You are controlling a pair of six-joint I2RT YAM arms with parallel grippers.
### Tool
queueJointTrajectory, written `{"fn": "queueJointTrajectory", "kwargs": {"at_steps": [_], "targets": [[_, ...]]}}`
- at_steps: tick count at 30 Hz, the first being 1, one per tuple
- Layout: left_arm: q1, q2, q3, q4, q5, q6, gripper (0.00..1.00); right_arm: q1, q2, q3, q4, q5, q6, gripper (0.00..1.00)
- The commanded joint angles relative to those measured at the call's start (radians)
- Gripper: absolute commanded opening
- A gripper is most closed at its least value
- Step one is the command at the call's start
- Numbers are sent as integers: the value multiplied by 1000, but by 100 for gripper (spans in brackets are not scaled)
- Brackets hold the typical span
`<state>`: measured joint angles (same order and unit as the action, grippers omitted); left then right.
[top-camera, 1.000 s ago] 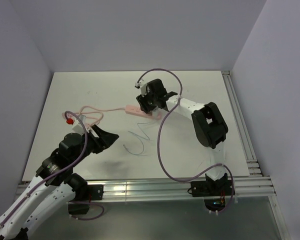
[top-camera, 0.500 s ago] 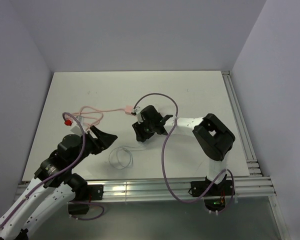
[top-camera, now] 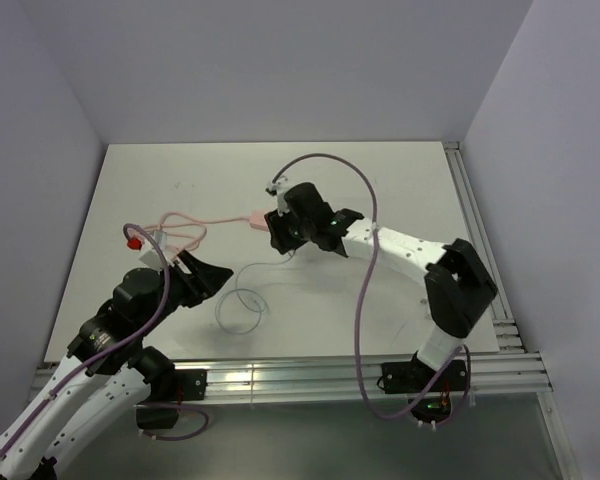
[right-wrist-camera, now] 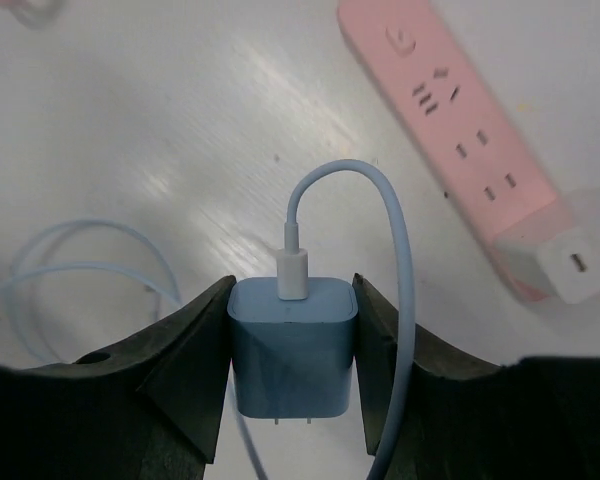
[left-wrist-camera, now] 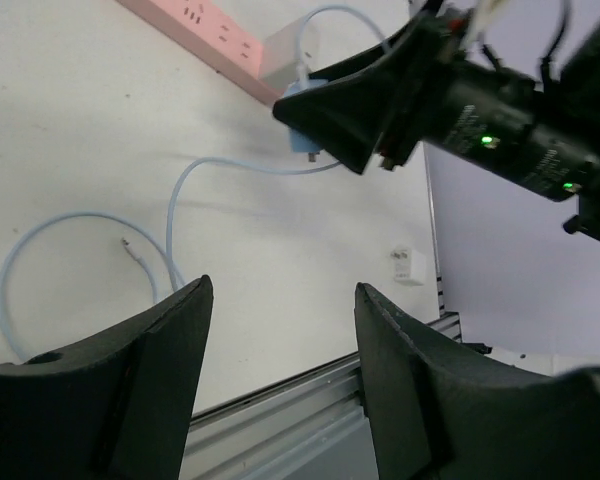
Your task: Insert the plug
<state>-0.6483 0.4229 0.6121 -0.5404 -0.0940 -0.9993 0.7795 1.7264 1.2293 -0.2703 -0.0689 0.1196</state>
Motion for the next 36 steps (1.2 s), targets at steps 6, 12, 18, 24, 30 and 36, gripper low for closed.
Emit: {"fn": "queueJointTrajectory", "kwargs": {"at_steps": [6, 12, 18, 24, 30, 36], "targets": [[4, 13, 72, 219, 143, 50, 65, 46, -390, -221, 476, -181, 176, 0], [4, 10, -27, 505, 293, -1, 64, 64, -475, -314, 726, -286, 540, 0], [1, 17, -22, 545, 237, 97, 60, 122, -519, -205, 435, -42, 748, 3], [-23, 40, 1, 580, 156, 212, 59, 122, -567, -162, 292, 127, 854, 7], [-109, 103, 29, 629, 11, 346, 61, 121, -478, -41, 198, 150, 904, 7], [-191, 151, 40, 709, -39, 398, 64, 129, -394, 21, 200, 121, 946, 7]]}}
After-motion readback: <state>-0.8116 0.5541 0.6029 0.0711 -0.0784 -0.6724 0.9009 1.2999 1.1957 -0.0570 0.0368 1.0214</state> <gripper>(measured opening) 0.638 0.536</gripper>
